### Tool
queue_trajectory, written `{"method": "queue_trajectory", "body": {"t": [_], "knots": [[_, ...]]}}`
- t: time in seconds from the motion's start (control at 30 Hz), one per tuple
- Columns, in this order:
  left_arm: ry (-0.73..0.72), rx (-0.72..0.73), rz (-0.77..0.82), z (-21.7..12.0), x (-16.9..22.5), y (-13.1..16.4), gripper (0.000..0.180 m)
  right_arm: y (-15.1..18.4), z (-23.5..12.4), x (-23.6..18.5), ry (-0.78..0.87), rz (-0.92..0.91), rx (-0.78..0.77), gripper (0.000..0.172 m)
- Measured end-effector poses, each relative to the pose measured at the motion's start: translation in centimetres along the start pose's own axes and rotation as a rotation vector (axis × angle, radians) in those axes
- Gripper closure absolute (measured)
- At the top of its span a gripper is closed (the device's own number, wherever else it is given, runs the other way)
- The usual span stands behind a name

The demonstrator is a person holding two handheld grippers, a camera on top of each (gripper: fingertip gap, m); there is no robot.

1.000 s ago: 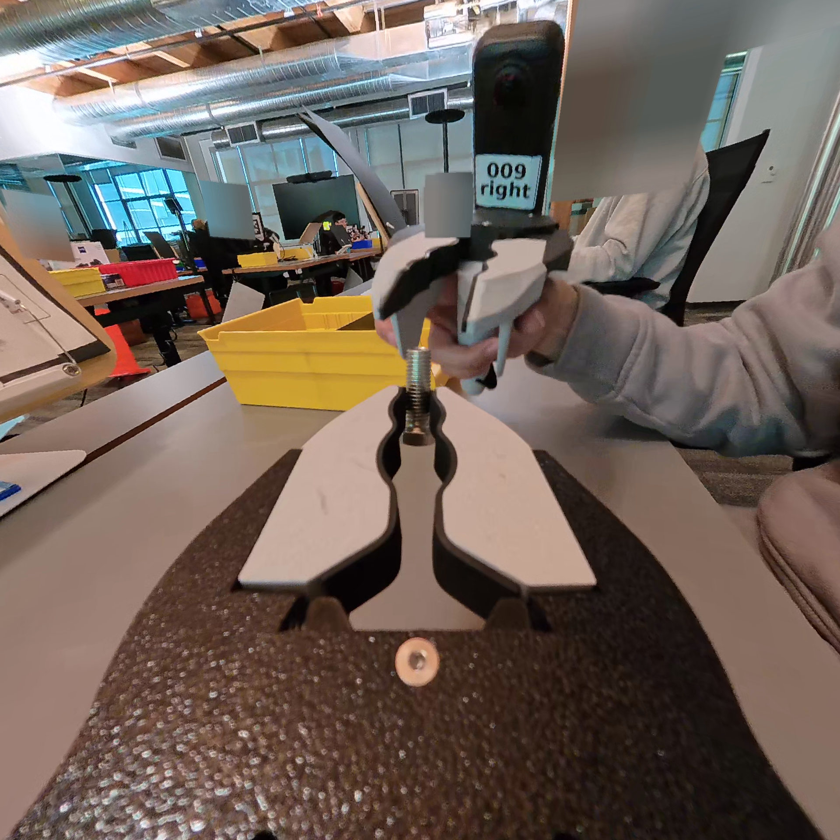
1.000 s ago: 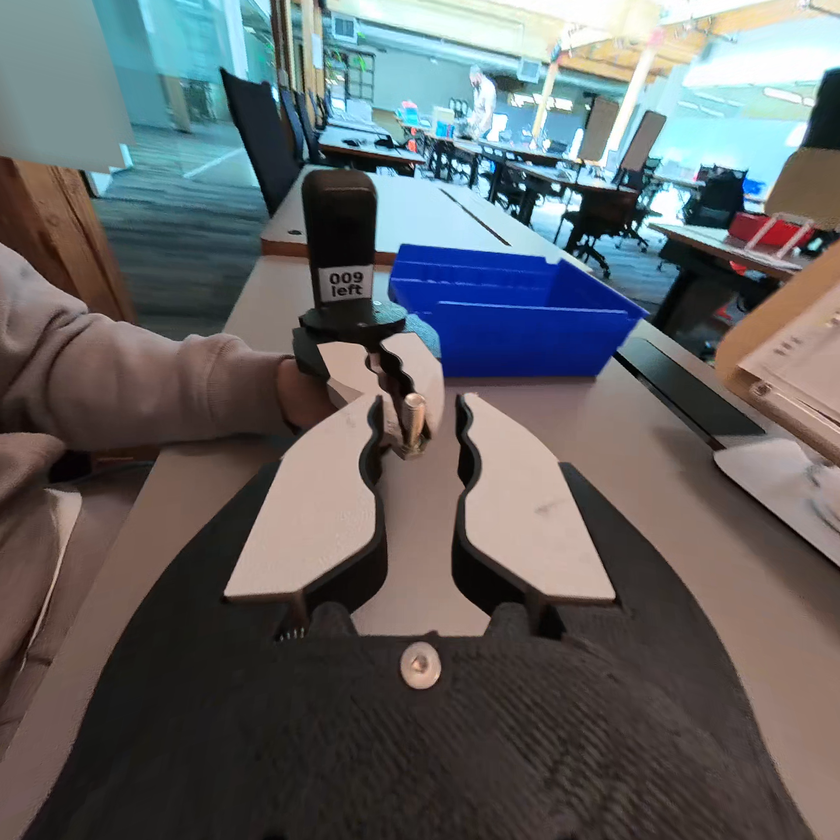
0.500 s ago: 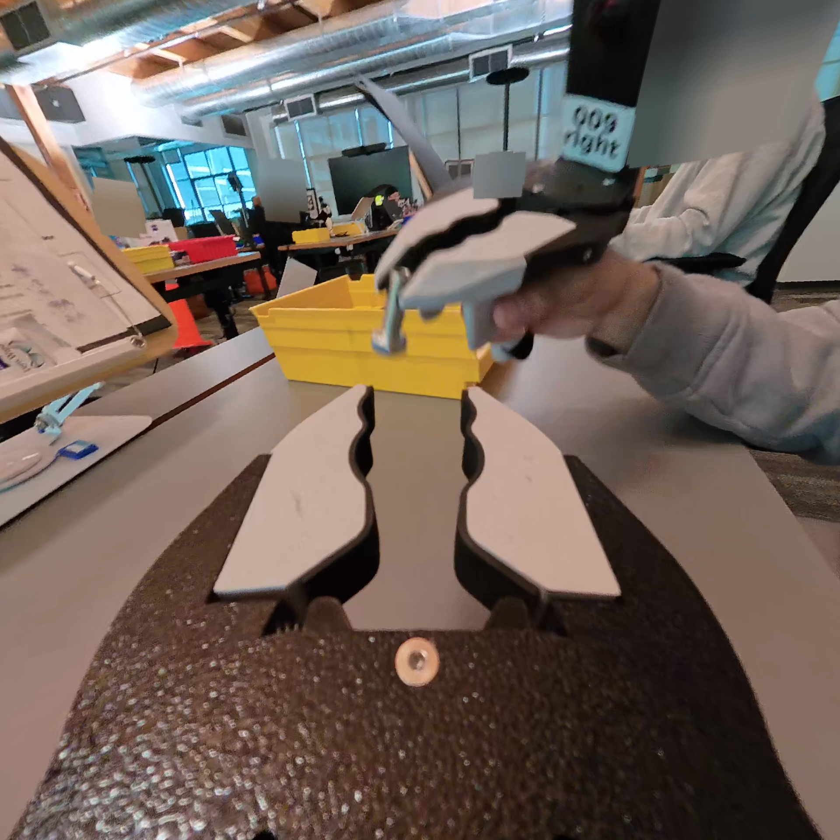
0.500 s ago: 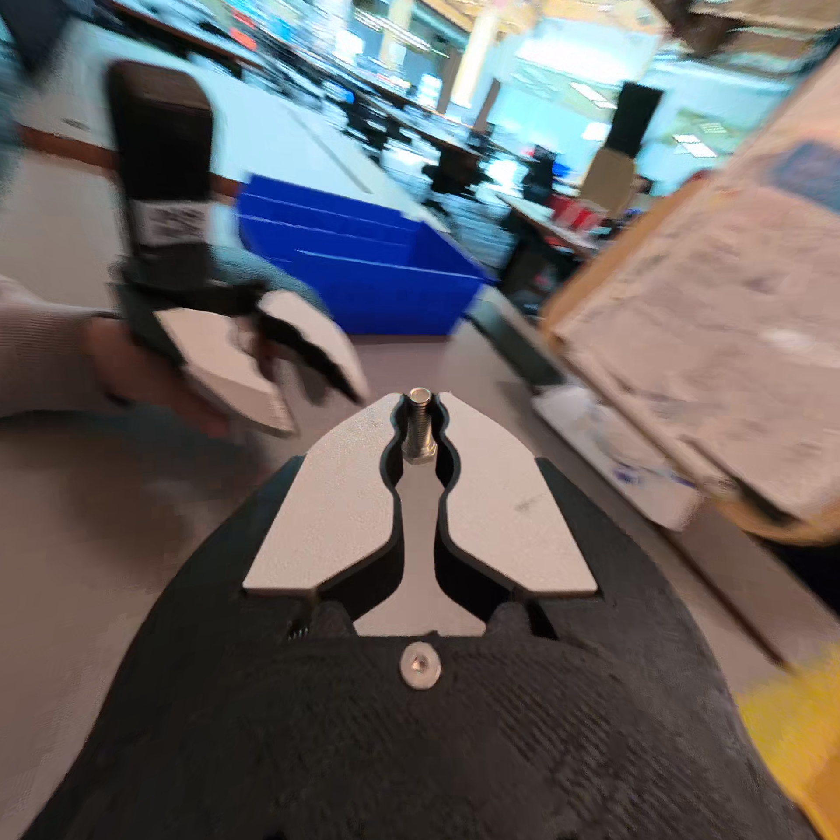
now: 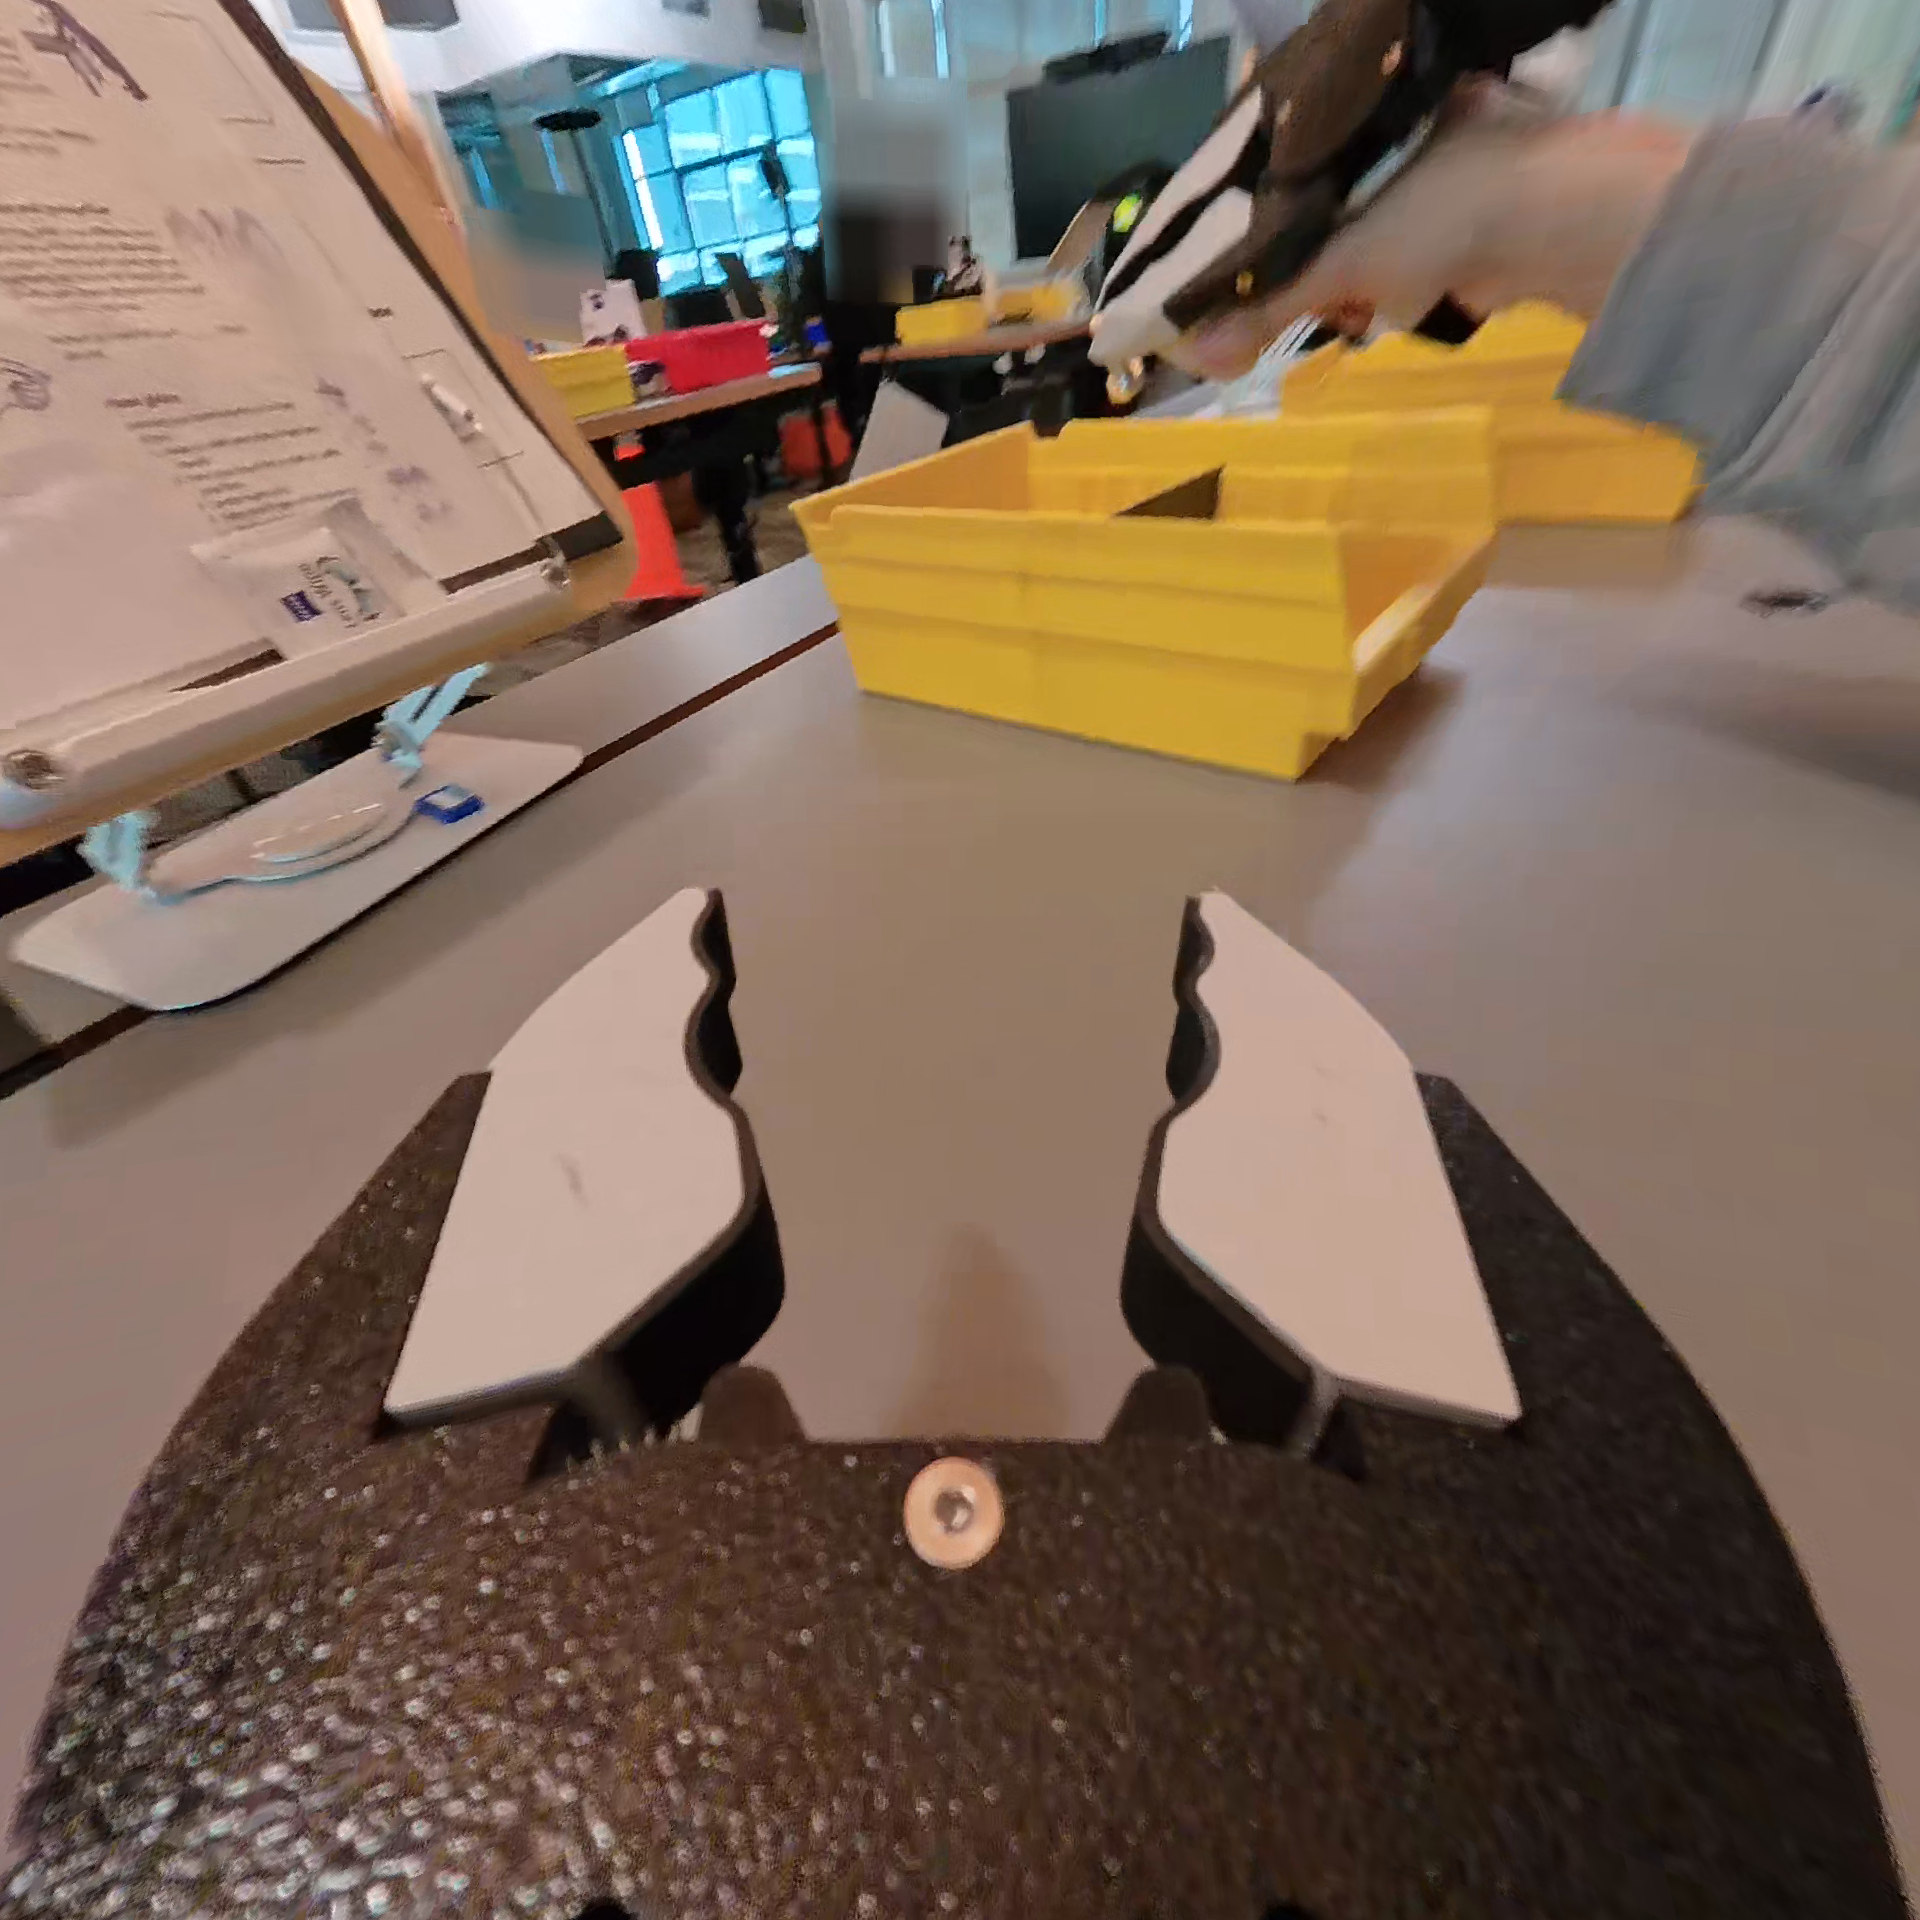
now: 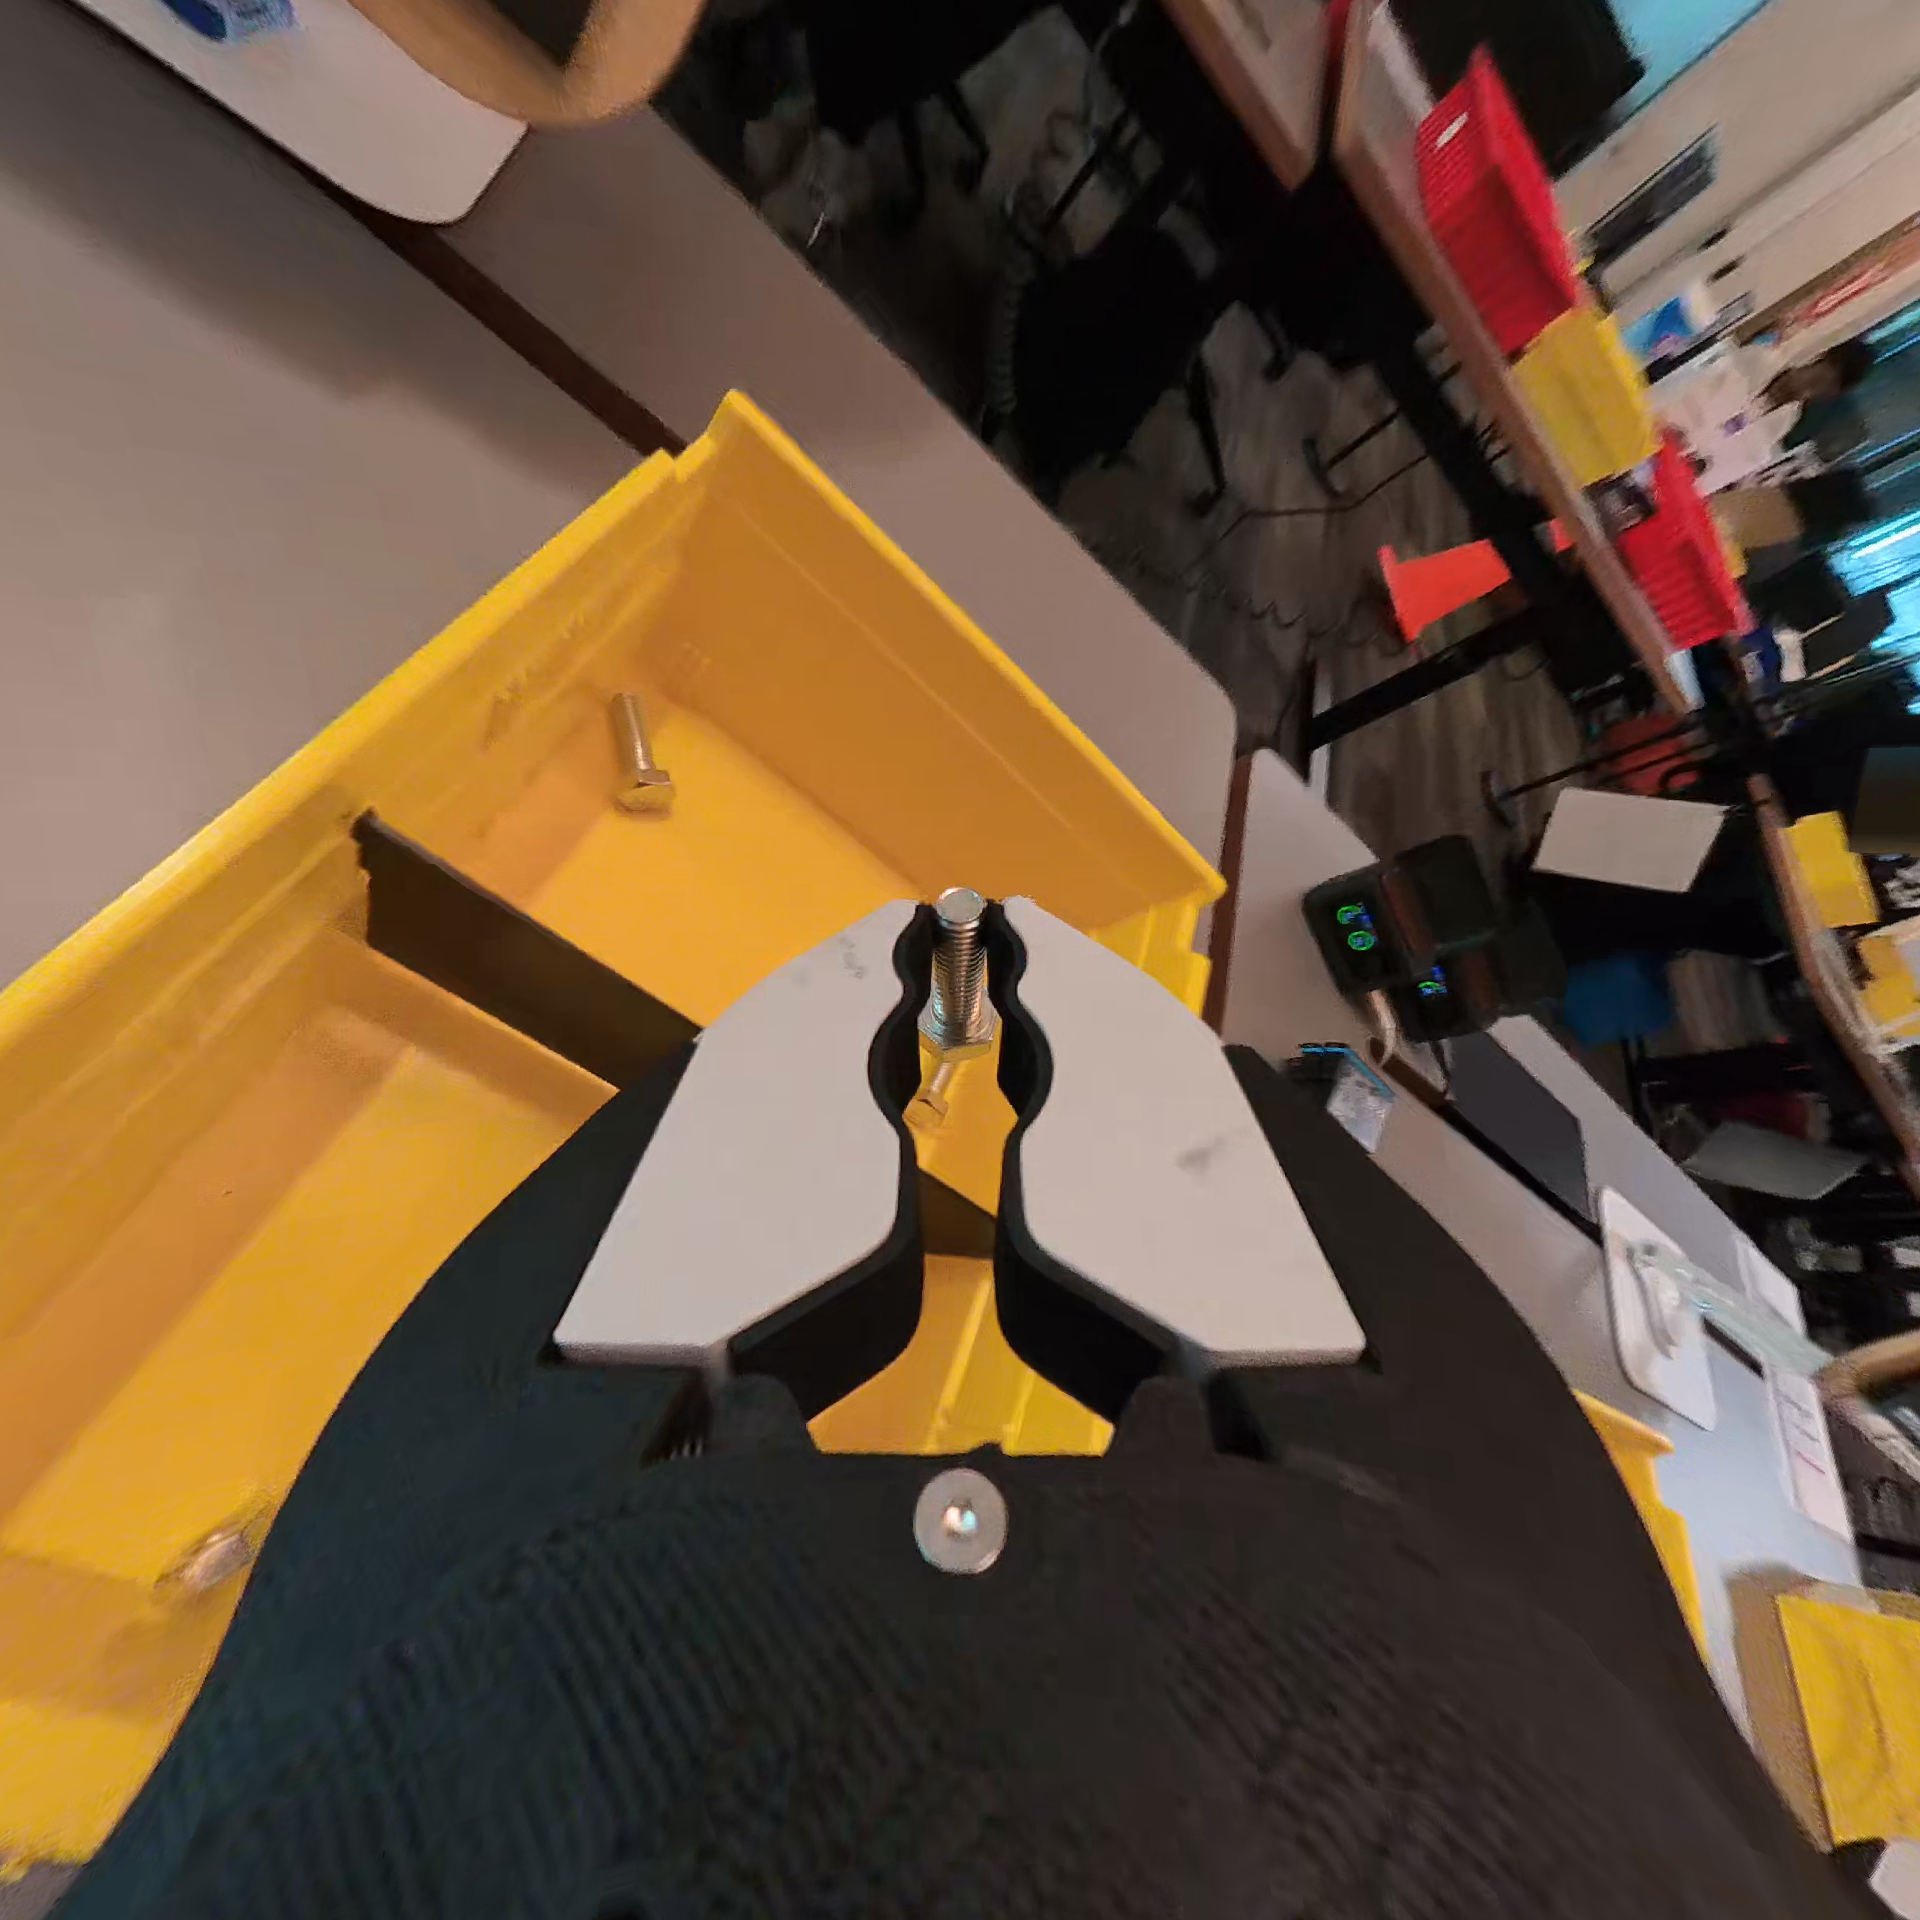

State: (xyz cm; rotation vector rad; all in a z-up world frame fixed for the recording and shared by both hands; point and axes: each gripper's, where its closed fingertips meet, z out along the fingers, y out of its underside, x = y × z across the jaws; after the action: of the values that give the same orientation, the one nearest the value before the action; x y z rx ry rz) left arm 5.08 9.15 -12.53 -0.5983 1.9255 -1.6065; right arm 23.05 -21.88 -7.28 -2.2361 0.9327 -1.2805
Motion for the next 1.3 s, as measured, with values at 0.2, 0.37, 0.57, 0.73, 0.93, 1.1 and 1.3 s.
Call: {"method": "queue_trajectory", "body": {"t": [0.2,0.37,0.57,0.73,0.93,1.1,1.3], "knots": [[-0.017,-0.046,0.016,0.4,0.5,0.8,0.097,0.5,2.4,-1.1,-0.101,0.109,-0.076,0.146],[-0.017,-0.053,-0.044,0.4,0.1,1.0,0.095,4.0,-4.0,-1.7,-0.014,0.317,0.055,0.126],[0.021,-0.076,-0.031,1.5,2.4,1.0,0.095,8.6,-11.6,-6.5,-0.075,0.524,0.282,0.117],[0.058,-0.034,-0.172,4.2,7.0,-0.7,0.095,9.8,-13.3,-4.2,-0.024,0.533,0.285,0.108],[-0.054,0.000,-0.119,11.9,11.5,-3.9,0.088,8.5,-13.9,-3.9,-0.093,0.592,0.402,0.107],[-0.190,-0.065,-0.103,18.5,11.4,-5.2,0.085,7.2,-14.7,-3.0,-0.089,0.646,0.479,0.108],[-0.284,-0.295,-0.085,22.8,10.2,-1.5,0.090,8.2,-14.4,-2.2,0.025,0.587,0.372,0.098]]}}
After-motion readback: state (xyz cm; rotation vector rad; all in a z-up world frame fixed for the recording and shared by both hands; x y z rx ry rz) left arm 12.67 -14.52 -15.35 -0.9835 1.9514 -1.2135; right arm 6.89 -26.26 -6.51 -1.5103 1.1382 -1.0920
